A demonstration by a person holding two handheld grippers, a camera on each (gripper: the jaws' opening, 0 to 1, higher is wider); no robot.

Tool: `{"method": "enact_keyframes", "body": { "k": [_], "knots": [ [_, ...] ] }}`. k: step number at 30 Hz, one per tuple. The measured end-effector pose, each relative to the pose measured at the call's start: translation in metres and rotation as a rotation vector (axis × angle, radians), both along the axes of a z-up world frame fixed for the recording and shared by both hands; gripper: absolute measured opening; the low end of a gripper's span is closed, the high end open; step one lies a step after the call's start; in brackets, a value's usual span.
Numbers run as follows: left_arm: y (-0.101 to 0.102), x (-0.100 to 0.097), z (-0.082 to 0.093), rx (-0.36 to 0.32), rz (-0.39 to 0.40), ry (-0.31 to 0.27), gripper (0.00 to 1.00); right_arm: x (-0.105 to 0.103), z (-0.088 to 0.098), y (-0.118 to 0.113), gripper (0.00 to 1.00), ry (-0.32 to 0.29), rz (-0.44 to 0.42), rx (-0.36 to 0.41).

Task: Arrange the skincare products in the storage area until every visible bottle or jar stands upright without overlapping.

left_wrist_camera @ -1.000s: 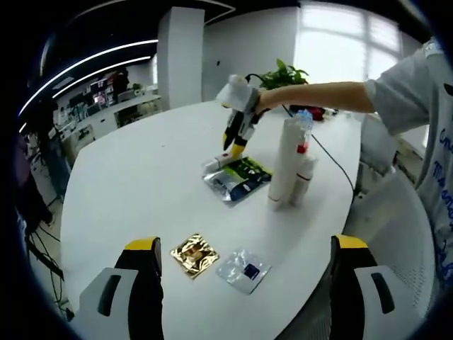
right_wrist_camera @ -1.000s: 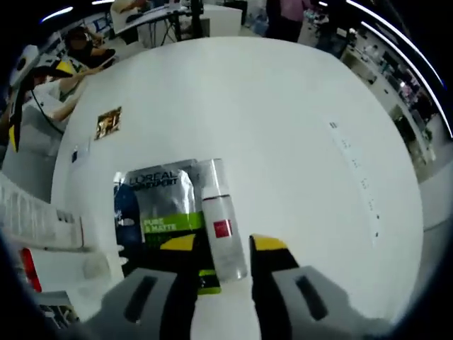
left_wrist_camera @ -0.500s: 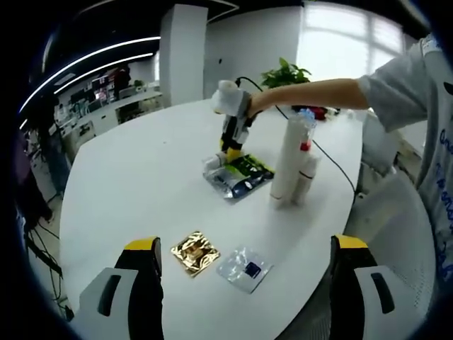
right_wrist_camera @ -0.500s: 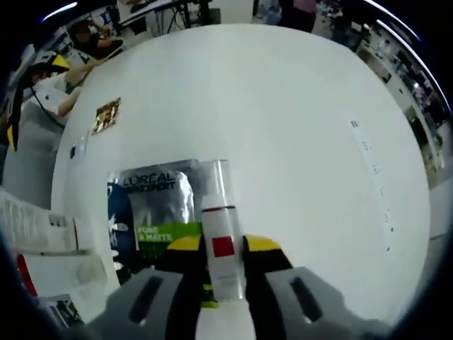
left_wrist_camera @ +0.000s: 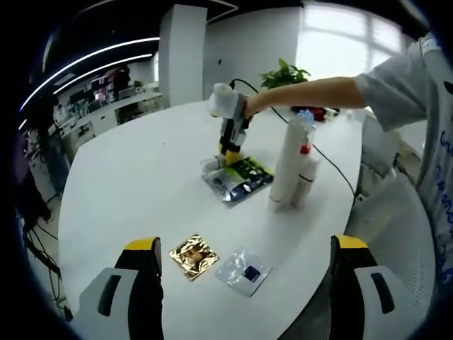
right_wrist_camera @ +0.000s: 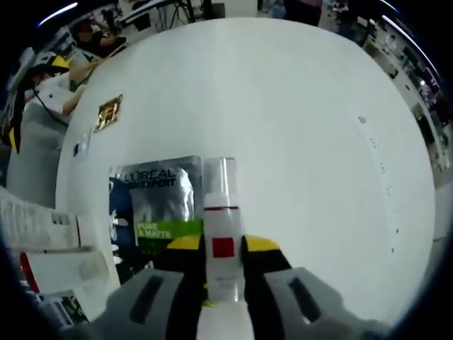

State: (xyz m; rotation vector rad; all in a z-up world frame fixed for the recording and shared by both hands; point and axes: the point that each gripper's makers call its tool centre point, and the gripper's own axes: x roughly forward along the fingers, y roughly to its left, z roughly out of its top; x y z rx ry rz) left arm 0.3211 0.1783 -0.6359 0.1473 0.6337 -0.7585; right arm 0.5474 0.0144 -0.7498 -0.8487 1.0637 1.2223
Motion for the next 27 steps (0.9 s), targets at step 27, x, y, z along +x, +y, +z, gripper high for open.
{"method": "enact_keyframes", "body": {
  "k": [27],
  "knots": [
    [-0.003,-0.008,0.008,-0.015,0.006,-0.037,0.97,-0.028,0.055,-0.038,0.18,-0.152,-0.113,0.109]
  ]
}}
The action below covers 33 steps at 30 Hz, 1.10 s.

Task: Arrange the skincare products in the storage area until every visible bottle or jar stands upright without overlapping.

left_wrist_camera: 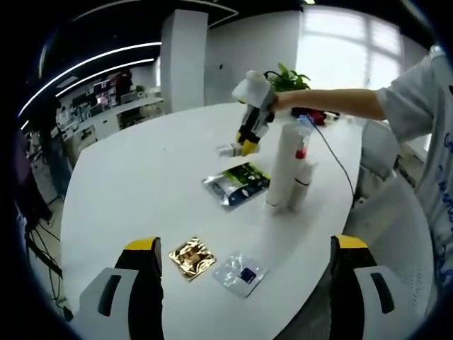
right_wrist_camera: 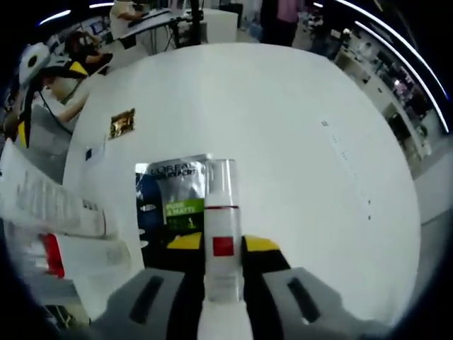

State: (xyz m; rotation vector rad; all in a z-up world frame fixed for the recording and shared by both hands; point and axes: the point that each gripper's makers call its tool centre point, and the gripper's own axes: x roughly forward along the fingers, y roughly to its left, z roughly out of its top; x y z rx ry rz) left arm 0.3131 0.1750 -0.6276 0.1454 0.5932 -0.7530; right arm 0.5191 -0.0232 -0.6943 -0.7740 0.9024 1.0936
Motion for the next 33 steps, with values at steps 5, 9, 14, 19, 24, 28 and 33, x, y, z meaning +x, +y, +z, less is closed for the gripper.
{"method": "enact_keyframes", "body": {
  "k": [5,9,14,19,24,28,33],
  "knots": [
    [-0.002,-0.004,0.004,0.0,-0.012,-0.013,0.97,-0.008,0.012,-0.006,0.18,-0.033,-0.019,0.029],
    [-0.004,-0.005,0.006,-0.001,-0.024,-0.018,0.97,-0.017,0.023,-0.013,0.18,-0.062,-0.04,0.051],
    [-0.007,-0.007,0.008,0.0,-0.036,-0.022,0.97,-0.032,0.039,-0.022,0.18,-0.099,-0.082,0.092],
    [-0.011,-0.009,0.01,0.0,-0.05,-0.025,0.97,-0.042,0.055,-0.029,0.18,-0.131,-0.117,0.144],
    [-0.015,-0.011,0.014,-0.009,-0.057,-0.034,0.97,-0.056,0.069,-0.04,0.18,-0.166,-0.152,0.196],
    [-0.019,-0.014,0.016,-0.009,-0.068,-0.041,0.97,-0.068,0.082,-0.046,0.18,-0.186,-0.175,0.239],
    [-0.024,-0.016,0.019,-0.011,-0.075,-0.052,0.97,-0.081,0.094,-0.052,0.18,-0.216,-0.194,0.276]
  ]
}}
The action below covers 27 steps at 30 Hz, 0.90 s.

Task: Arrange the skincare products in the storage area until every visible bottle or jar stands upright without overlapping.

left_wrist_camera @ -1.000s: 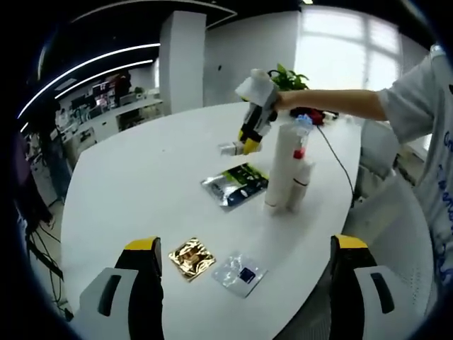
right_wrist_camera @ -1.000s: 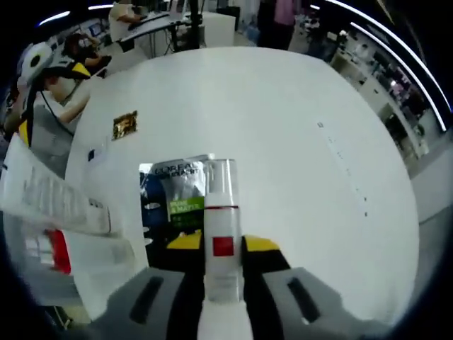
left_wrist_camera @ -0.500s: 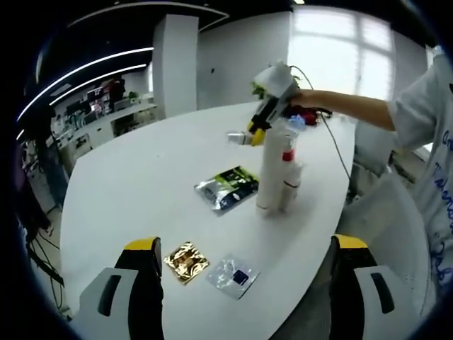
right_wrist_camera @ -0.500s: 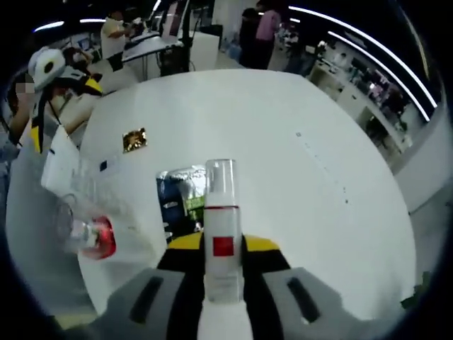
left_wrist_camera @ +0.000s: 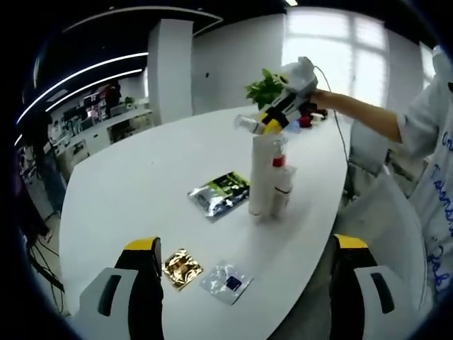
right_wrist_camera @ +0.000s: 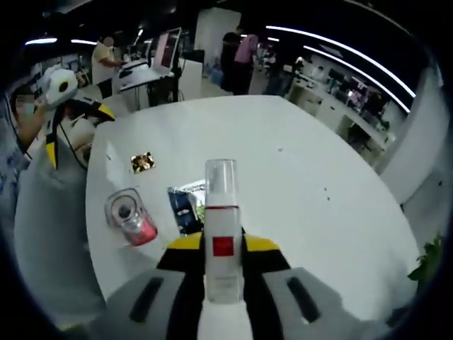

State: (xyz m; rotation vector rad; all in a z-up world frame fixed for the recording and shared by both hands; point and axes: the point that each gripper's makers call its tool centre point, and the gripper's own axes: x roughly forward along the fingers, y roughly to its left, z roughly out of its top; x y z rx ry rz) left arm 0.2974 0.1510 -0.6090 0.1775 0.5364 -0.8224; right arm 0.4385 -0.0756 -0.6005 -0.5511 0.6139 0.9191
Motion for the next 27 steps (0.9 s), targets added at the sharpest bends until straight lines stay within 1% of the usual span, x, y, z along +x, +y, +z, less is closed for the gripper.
{"method": "enact_keyframes", "body": {
  "k": [4,7,11,16,22,23,27],
  "knots": [
    [-0.003,-0.001,0.003,-0.013,-0.003,-0.006,0.97,-0.008,0.007,-0.003,0.18,-0.017,-0.025,0.04],
    [-0.006,-0.004,0.004,-0.017,-0.007,-0.012,0.97,-0.019,0.012,-0.003,0.18,-0.026,-0.036,0.072],
    [-0.008,-0.006,0.006,-0.021,-0.01,-0.018,0.97,-0.031,0.017,-0.004,0.18,-0.039,-0.044,0.091],
    [-0.009,-0.007,0.008,-0.029,-0.008,-0.024,0.97,-0.046,0.03,-0.003,0.18,-0.063,-0.061,0.155],
    [-0.013,-0.01,0.011,-0.035,-0.015,-0.033,0.97,-0.065,0.039,-0.003,0.18,-0.085,-0.071,0.199],
    [-0.014,-0.01,0.012,-0.037,-0.017,-0.035,0.97,-0.067,0.041,-0.002,0.18,-0.098,-0.076,0.209],
    [-0.017,-0.01,0.012,-0.04,-0.021,-0.034,0.96,-0.082,0.045,0.0,0.18,-0.114,-0.098,0.257]
  ]
}}
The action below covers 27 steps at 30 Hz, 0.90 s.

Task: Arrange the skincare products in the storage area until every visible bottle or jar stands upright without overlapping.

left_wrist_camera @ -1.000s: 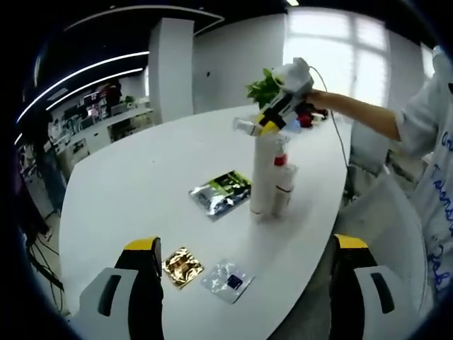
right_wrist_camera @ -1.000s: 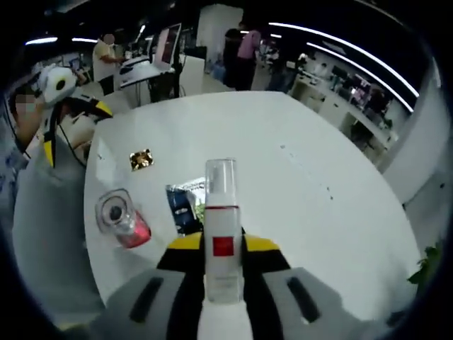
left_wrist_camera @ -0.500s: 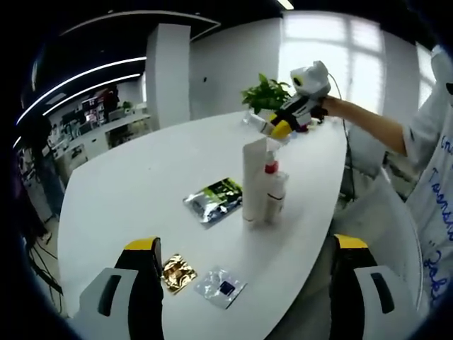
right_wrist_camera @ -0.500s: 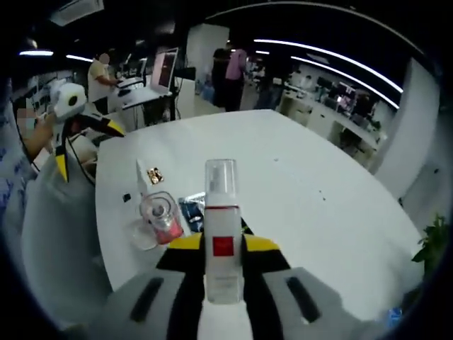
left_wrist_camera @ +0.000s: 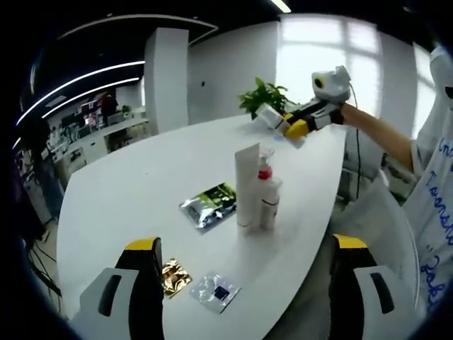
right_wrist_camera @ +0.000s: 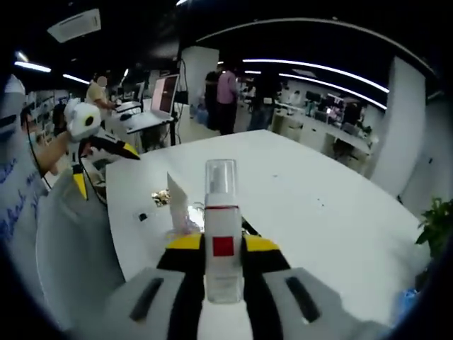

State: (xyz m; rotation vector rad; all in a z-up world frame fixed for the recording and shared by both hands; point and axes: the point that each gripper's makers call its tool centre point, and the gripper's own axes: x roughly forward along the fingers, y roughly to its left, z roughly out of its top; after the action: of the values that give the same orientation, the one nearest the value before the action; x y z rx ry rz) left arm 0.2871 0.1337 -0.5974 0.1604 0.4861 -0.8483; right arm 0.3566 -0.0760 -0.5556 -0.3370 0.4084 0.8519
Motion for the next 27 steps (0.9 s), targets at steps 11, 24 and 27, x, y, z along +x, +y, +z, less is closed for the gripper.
{"method": "enact_keyframes", "body": {
  "k": [11,24,27],
  "knots": [
    [-0.011,0.005,0.004,-0.015,-0.004,-0.014,0.92,-0.031,0.0,0.004,0.19,-0.004,-0.04,0.089],
    [-0.029,0.003,0.014,-0.093,-0.018,-0.008,0.82,-0.059,-0.011,0.035,0.19,0.028,-0.025,0.174],
    [-0.031,0.006,0.019,-0.135,0.001,-0.011,0.79,-0.063,-0.016,0.043,0.19,0.041,-0.016,0.188]
  ]
}}
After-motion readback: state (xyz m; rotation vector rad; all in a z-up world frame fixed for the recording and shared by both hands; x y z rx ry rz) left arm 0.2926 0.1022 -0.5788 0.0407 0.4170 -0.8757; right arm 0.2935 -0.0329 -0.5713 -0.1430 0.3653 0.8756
